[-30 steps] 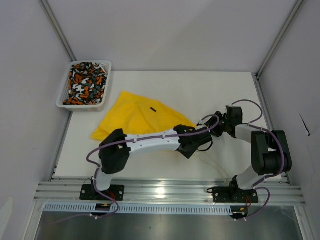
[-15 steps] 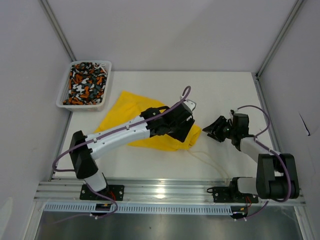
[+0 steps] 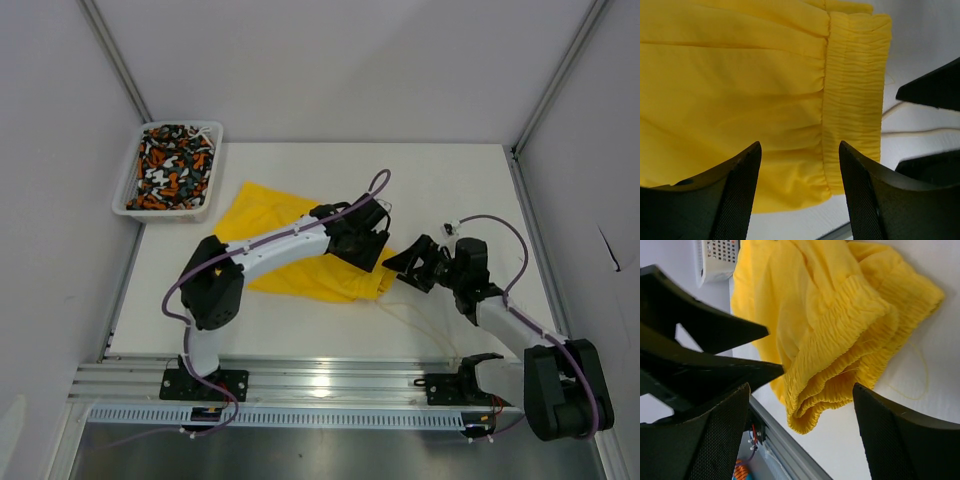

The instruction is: Fold and stack the shorts

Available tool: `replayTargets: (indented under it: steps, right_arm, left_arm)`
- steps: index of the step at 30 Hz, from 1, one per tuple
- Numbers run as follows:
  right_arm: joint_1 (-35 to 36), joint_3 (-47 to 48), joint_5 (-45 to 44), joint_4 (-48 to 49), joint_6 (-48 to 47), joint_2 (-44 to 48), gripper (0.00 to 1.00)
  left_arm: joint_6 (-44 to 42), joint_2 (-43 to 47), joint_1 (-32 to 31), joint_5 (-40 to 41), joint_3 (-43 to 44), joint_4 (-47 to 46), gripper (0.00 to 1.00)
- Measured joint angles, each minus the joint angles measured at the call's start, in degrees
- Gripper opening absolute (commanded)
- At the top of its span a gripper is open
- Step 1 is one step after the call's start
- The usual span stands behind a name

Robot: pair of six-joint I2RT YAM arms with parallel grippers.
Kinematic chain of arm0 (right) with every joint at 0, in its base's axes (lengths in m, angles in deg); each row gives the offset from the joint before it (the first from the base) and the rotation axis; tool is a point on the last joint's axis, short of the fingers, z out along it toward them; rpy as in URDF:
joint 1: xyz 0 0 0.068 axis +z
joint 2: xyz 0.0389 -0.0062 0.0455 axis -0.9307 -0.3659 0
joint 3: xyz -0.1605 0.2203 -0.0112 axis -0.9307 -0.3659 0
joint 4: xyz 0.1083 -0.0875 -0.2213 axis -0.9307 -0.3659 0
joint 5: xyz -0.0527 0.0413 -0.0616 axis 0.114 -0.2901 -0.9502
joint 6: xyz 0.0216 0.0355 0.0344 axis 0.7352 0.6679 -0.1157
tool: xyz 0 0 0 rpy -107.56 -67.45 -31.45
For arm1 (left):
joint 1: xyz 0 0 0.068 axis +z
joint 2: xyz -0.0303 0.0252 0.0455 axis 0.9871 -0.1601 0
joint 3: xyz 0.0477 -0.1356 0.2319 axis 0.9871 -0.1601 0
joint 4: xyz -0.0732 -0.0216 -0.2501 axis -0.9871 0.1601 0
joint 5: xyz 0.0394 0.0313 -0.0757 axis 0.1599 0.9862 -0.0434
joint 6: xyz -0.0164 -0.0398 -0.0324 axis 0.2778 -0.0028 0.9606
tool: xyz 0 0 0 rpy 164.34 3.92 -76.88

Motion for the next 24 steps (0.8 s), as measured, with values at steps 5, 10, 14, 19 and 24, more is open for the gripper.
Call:
replayTargets:
  steps: [5, 10, 14, 19, 24]
  right_arm:
    - [2.1, -0.1, 0.0, 3.4, 2.4, -2.5, 0.87]
    - [2.9, -0.3, -1.0, 7.3, 5.2, -7.0, 0.88]
    - [3.1, -1.9, -1.1, 13.9, 8.5, -10.6, 0.88]
    - [3.5, -4.3, -0.6, 23.0, 12.9, -16.7, 0.87]
    - [4.5, -7.0, 0.3, 32.7, 17.5, -22.5, 0.88]
  left_arm:
    - [-0.1, -4.0, 0.0, -1.7, 0.7, -2.4, 0.66]
    - [-0.2, -4.8, 0.4, -2.5, 0.7, -3.3, 0.66]
    - [-0.1, -5.5, 0.9, -2.9, 0.5, -4.2, 0.66]
    - [0.7, -5.6, 1.6, -3.7, -3.0, -7.7, 0.66]
    - [3.5, -5.5, 3.8, -7.5, -9.7, -14.3, 0.66]
